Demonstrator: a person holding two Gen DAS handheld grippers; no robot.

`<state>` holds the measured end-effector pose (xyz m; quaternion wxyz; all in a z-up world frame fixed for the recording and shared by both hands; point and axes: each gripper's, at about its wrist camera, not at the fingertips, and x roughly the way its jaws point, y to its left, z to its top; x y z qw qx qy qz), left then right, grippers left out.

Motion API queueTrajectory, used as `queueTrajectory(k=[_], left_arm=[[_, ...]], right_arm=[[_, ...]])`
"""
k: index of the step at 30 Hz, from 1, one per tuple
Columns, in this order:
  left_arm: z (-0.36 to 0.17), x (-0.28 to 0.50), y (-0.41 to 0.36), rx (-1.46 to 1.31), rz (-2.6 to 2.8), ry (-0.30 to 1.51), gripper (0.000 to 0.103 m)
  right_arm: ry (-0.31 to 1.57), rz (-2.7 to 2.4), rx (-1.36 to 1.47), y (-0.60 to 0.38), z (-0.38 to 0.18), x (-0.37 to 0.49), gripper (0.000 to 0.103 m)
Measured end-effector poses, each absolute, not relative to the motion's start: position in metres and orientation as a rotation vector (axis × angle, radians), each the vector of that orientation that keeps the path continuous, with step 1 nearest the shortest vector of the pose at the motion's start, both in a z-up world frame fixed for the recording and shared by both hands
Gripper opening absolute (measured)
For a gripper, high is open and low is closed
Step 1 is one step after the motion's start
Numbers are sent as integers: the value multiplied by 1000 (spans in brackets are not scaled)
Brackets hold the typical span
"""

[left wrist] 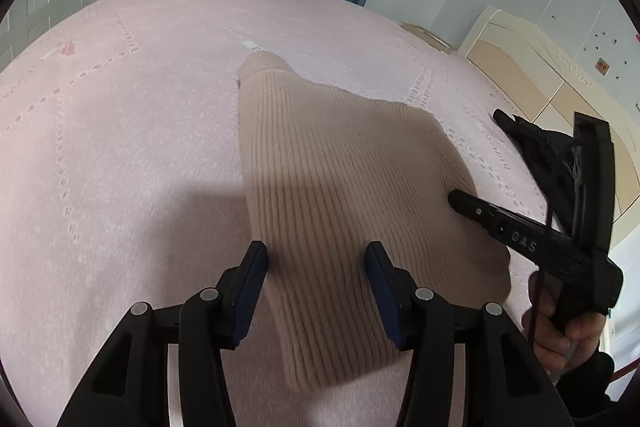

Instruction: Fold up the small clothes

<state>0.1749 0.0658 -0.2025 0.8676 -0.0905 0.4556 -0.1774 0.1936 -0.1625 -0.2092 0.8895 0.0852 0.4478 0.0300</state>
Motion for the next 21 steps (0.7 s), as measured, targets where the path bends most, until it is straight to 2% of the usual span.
queueTrajectory(k=[6, 8, 11, 13, 18, 21], left_arm=[[-221, 175, 62, -182, -362, 1014, 54], [-223, 181, 64, -200, -362, 1032, 52], [-208, 178, 72, -230, -381, 971, 52], [-198, 181, 73, -195, -353, 932, 52], [-201, 219, 66, -169, -294, 956, 51], [-213, 228, 56, -114, -286, 960, 54]], right_arm=[[919, 52, 214, -163, -211, 193, 15], [922, 64, 224, -165, -210, 195, 15], [921, 94, 262, -174, -203, 193, 18], [905, 96, 269, -176, -198, 191, 26], [898, 92, 253, -171, -201, 195, 26], [906, 72, 219, -169, -211, 197, 26]])
